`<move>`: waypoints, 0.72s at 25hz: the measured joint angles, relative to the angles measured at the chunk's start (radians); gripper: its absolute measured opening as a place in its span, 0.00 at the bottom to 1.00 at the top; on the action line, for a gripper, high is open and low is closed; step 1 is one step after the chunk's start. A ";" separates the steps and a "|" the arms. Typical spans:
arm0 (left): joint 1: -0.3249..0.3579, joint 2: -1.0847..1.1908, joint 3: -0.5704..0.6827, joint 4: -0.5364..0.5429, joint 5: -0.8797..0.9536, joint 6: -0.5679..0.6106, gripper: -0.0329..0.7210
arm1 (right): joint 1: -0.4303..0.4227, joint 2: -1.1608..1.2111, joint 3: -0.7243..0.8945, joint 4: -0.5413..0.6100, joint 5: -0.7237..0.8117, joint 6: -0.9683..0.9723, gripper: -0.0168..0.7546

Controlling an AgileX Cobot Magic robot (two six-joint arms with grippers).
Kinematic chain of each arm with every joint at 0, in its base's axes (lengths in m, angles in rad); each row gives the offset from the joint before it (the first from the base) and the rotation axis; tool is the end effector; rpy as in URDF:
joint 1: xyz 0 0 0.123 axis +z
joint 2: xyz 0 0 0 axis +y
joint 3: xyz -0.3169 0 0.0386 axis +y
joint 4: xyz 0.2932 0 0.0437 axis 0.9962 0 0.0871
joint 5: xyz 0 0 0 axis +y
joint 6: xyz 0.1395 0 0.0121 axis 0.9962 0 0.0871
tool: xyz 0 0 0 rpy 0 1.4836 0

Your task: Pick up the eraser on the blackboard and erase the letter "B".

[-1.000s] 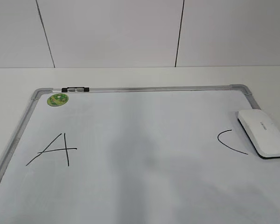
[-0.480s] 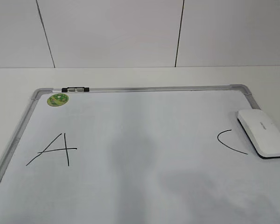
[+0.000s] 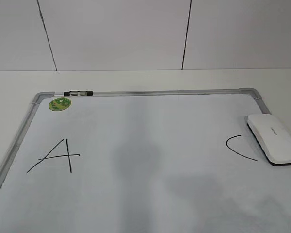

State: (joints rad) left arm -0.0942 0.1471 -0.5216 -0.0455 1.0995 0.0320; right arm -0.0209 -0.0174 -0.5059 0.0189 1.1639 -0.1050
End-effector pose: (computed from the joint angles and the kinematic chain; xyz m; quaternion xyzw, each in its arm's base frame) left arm 0.0606 -0.0114 0.2722 0.0562 0.8911 -0.0367 0.4487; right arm 0.0337 0.0017 0.2668 -0.0377 0.8725 -0.0213 0.4866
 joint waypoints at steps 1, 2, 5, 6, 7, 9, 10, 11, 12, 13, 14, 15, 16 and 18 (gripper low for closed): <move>0.000 -0.014 0.000 0.000 0.000 0.001 0.37 | 0.000 0.000 0.002 0.000 -0.003 0.000 0.78; 0.000 -0.028 0.000 0.000 0.000 0.001 0.37 | 0.000 0.000 0.002 0.000 -0.004 0.000 0.78; 0.000 -0.097 0.000 0.000 0.000 0.002 0.37 | 0.000 0.000 0.002 0.000 -0.009 0.000 0.78; 0.000 -0.118 0.000 0.000 0.000 0.002 0.37 | 0.000 0.000 0.002 0.000 -0.009 0.000 0.78; 0.000 -0.136 0.000 0.000 0.003 0.002 0.37 | 0.000 0.000 0.002 0.000 -0.009 0.000 0.78; 0.000 -0.136 0.000 -0.002 0.006 0.002 0.37 | 0.000 0.000 0.002 0.000 -0.011 0.000 0.78; 0.000 -0.136 0.000 -0.002 0.007 0.003 0.37 | 0.000 0.000 0.002 0.000 -0.013 0.000 0.78; 0.000 -0.136 0.000 -0.002 0.009 0.003 0.37 | 0.000 0.000 0.002 0.000 -0.013 0.000 0.78; 0.000 -0.136 0.000 -0.002 0.009 0.003 0.37 | 0.000 0.000 0.002 0.000 -0.013 0.000 0.78; 0.000 -0.136 0.000 -0.002 0.009 0.003 0.37 | 0.000 0.000 0.002 0.000 -0.015 0.000 0.78; 0.000 -0.136 0.000 -0.002 0.009 0.003 0.37 | 0.000 0.000 0.002 0.000 -0.015 0.000 0.78; 0.000 -0.136 0.000 -0.002 0.009 0.003 0.37 | 0.000 0.000 0.002 0.000 -0.015 0.000 0.78; 0.000 -0.136 0.000 -0.002 0.009 0.003 0.37 | 0.000 0.000 0.002 0.000 -0.017 0.000 0.78; 0.000 -0.136 0.000 -0.002 0.009 0.003 0.37 | 0.000 0.000 0.002 -0.002 -0.017 0.000 0.78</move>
State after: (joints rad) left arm -0.0942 0.0110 -0.5216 -0.0475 1.1083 0.0351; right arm -0.0209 -0.0174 -0.5036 0.0167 1.1472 -0.1050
